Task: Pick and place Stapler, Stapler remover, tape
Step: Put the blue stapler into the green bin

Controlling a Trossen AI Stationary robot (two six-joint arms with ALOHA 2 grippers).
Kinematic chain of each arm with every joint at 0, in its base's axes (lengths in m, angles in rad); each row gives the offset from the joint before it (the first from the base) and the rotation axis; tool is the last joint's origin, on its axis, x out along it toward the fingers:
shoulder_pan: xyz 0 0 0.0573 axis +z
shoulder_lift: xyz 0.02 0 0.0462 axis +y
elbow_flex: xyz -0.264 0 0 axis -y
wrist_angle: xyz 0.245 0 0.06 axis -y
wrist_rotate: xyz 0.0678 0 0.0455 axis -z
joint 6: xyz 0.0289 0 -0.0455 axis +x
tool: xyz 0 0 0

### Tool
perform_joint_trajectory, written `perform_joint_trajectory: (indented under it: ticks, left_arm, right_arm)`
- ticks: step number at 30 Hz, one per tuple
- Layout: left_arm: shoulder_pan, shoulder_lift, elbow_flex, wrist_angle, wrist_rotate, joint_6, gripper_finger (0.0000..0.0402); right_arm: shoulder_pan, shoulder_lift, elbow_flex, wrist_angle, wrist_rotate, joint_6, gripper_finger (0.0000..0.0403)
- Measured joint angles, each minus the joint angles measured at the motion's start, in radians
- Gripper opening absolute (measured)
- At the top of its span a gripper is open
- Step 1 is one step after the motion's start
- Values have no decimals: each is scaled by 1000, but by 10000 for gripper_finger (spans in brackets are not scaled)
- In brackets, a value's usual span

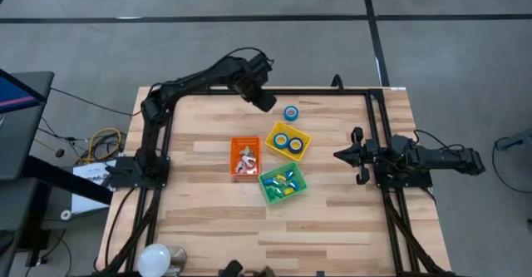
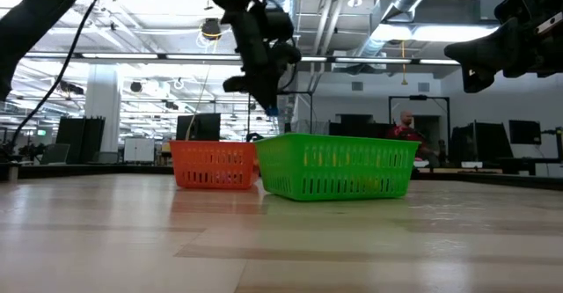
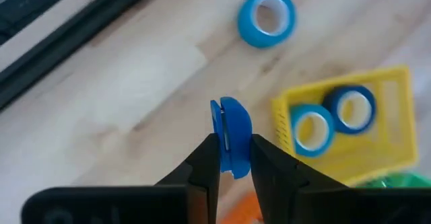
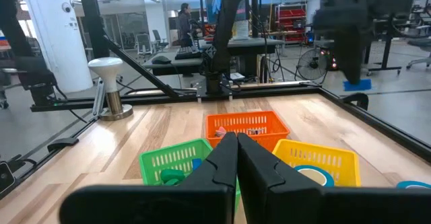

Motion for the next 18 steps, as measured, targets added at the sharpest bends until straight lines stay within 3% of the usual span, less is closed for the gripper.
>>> perform_joint_trajectory:
  ticks: [18]
  left_arm:
    - [-318,-81,-21,-7,-4,9,63]
  right_arm:
    - [0,0,0,0,0,0,1]
